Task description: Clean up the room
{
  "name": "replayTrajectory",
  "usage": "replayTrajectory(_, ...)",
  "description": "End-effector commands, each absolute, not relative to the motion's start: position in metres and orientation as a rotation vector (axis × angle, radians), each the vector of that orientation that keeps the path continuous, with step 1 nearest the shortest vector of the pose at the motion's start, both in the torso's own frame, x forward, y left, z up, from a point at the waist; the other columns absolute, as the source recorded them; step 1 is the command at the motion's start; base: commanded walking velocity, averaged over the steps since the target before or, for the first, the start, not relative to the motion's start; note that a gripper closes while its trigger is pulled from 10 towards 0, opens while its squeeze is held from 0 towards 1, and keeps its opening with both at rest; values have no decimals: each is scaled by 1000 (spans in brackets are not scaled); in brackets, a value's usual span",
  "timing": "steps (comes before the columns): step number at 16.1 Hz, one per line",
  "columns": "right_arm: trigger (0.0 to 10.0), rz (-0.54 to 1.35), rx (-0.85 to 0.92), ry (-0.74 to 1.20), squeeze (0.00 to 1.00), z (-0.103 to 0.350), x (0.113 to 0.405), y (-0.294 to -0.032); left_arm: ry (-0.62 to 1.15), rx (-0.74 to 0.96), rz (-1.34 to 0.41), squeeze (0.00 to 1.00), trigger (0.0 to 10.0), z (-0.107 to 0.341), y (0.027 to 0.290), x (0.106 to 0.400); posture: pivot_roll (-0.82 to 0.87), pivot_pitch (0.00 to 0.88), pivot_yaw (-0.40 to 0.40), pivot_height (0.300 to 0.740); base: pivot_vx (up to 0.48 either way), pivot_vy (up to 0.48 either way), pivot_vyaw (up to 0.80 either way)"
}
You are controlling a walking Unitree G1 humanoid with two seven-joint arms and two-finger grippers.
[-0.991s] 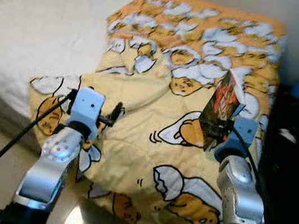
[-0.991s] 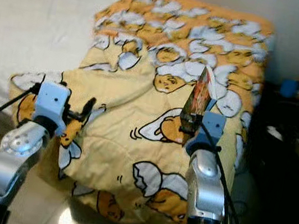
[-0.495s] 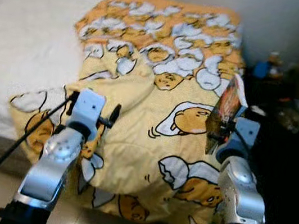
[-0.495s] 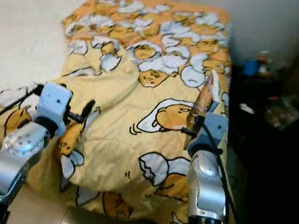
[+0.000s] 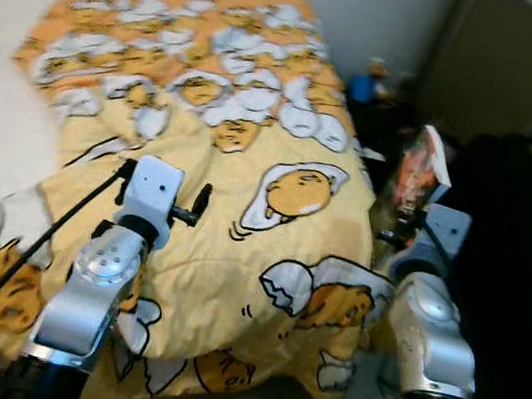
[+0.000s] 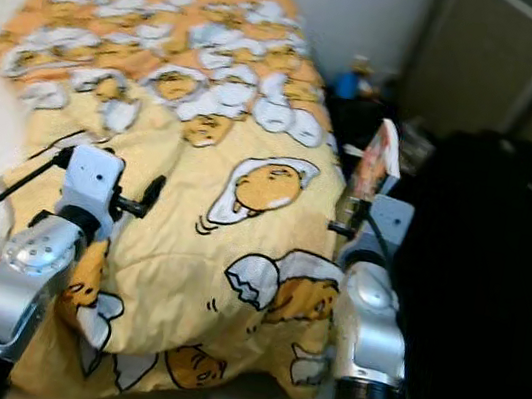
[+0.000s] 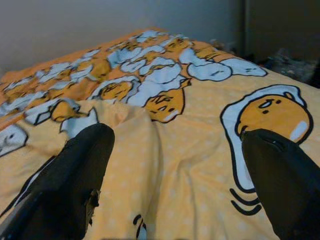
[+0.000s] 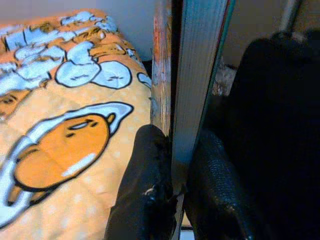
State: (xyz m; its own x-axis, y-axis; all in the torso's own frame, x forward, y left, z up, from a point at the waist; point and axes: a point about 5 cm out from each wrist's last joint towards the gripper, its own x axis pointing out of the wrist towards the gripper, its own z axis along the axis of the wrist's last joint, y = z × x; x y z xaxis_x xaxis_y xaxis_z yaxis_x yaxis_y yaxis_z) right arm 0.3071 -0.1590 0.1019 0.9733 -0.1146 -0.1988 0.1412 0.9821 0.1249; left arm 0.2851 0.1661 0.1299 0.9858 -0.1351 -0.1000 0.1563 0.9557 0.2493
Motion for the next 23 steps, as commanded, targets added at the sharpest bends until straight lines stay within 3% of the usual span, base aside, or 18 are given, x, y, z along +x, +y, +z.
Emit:
replayTrajectory(1,10000,-109,148,139,0,117,315,-155,86,258,-149,24,10000,131,168,286,33,0,39,740,0,300,-800)
replayTrajectory(4,10000,-56,127,137,0,116,316,-143,81,256,-145,20,10000,135,170,290,27,0,43,740,0,300,-800)
replayTrajectory(23,10000,38,105,148,0,114,318,-133,88,257,-166,27,10000,130,163,292,18,0,46,740,0,337,0)
